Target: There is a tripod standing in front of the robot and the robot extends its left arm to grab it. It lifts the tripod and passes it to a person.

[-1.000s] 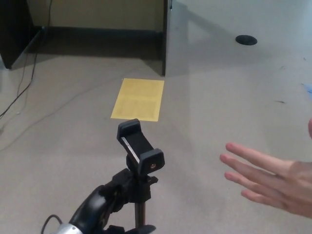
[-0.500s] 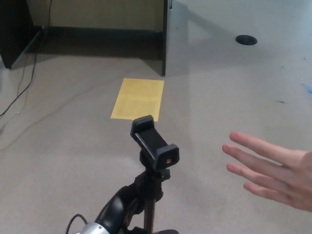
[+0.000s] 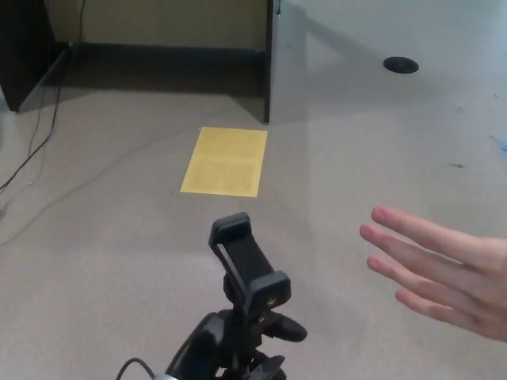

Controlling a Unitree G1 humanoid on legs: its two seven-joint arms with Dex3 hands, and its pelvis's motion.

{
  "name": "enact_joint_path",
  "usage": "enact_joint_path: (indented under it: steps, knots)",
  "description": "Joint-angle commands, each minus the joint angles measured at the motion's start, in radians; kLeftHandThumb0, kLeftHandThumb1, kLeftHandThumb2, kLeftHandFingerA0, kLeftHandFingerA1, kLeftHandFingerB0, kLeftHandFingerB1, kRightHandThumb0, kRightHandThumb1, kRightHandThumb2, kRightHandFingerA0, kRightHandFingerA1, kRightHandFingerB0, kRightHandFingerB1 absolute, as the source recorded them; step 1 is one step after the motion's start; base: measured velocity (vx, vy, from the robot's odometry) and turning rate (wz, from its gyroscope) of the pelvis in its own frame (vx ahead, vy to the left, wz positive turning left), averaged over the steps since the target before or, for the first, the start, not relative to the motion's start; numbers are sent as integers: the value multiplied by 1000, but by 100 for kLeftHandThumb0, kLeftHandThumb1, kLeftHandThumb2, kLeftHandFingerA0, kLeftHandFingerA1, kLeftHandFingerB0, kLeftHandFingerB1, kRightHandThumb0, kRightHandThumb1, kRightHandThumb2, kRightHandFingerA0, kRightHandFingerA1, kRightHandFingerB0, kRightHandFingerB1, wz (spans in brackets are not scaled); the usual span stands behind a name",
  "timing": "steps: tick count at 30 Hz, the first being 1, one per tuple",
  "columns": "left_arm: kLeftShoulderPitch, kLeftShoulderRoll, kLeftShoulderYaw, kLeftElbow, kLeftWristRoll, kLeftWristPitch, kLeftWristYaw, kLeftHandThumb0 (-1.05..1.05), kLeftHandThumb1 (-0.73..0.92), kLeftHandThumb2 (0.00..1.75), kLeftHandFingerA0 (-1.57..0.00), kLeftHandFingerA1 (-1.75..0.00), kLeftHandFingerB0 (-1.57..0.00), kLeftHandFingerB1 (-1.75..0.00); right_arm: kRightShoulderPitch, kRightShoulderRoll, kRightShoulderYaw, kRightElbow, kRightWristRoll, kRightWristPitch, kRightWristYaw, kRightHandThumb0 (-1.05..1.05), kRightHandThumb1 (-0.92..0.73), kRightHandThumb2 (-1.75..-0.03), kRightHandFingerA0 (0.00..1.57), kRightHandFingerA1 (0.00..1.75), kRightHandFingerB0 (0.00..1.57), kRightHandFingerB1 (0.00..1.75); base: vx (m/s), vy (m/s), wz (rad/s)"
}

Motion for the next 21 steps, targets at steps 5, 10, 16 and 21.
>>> enact_joint_path:
  steps: [5,10,16,21]
  knots:
    - [22,-24,7,-16,21,-73,55,-8,78,76,-84,-126,-72,-98,-10,-17,-11,7,-3,-15,1,-42,-71,-62,68,42,46,35,0,0,0]
    - [20,-39,13,-78,-13,-73,29,-9,78,75,-90,-128,-70,-101,-13,-18,-8,10,-7,-11,3,-41,-73,-61,68,43,46,36,0,0,0]
    - [-40,-72,74,-345,-117,61,7,8,81,78,-98,-127,-78,-101,-18,-24,-9,14,-4,-2,22,-41,-73,-62,66,43,46,36,0,0,0]
    - [-139,-65,112,-521,-131,144,-6,6,83,74,-97,-128,-80,-102,-7,-25,-9,2,-4,2,21,-48,-59,-88,60,58,41,50,0,0,0]
